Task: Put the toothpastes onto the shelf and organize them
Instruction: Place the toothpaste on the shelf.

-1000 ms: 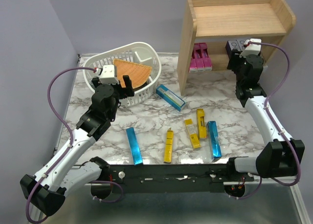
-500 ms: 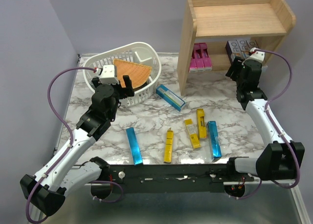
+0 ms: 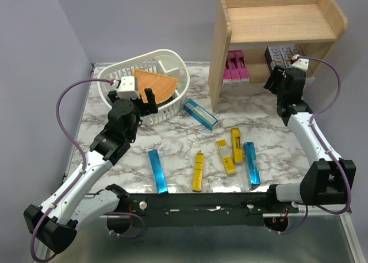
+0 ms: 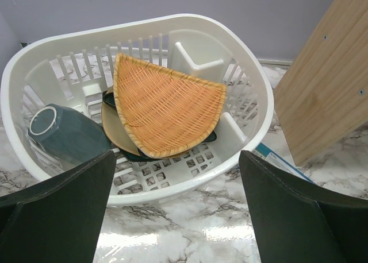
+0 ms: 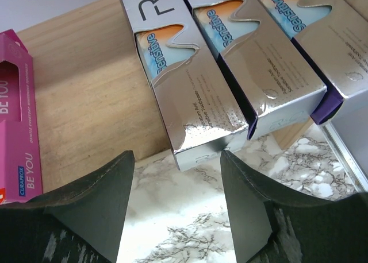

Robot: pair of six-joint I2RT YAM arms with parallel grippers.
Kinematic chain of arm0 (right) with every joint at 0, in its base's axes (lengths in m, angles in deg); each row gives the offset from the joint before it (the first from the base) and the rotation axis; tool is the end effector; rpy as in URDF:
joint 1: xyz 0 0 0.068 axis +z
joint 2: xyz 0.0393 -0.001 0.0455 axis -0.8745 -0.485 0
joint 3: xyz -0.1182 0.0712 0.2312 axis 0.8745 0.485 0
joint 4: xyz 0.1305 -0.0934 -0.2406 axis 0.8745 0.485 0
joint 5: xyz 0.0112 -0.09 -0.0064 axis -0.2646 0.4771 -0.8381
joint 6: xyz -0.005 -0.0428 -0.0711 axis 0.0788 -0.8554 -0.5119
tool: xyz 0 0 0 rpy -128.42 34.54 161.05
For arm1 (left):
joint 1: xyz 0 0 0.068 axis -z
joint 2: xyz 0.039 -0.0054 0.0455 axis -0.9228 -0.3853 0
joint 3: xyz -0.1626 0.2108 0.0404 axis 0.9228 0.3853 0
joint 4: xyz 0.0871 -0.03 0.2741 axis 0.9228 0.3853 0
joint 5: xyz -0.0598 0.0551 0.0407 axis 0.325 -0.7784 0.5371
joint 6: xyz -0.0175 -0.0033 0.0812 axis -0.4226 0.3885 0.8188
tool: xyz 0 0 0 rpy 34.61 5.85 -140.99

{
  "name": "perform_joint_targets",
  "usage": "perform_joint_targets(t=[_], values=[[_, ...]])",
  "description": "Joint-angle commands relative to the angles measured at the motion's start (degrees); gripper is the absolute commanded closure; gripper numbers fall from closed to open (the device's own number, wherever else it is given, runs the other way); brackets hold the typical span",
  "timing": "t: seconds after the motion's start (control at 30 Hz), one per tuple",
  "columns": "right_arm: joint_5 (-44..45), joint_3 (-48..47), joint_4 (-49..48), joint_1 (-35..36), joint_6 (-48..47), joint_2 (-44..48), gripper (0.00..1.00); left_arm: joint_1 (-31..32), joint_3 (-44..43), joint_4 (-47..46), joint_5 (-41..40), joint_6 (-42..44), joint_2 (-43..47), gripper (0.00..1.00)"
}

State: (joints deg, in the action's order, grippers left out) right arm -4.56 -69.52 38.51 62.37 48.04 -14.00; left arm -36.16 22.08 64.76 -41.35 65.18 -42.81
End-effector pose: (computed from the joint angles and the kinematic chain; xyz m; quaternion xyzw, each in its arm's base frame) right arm 0.3789 -0.0105 0.3103 0.1551 0.7804 -0.0387 0.6045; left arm 0.2486 -0.1113 0.3615 -0.0487 0.7436 -0.0848 0.6614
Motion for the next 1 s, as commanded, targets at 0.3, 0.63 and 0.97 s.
perform_joint_targets(t=[0.3,0.63,0.97], values=[[-2.83,0.35,1.01,-0.33,-0.95,4.22,0.3,-0.24,-0.09,-0.85,1.25,0.49,-0.46,0.01],[-18.67,2.63,-6.64,-0.25,-3.86,5.81,0.31,-0.24,-0.18,-0.68,1.16,0.57,-0.9,0.01],[-19.29,-0.71,-10.5,1.34,-1.67,-0.61,0.31,-0.24,-0.18,-0.68,0.99,0.66,-1.34,0.01]])
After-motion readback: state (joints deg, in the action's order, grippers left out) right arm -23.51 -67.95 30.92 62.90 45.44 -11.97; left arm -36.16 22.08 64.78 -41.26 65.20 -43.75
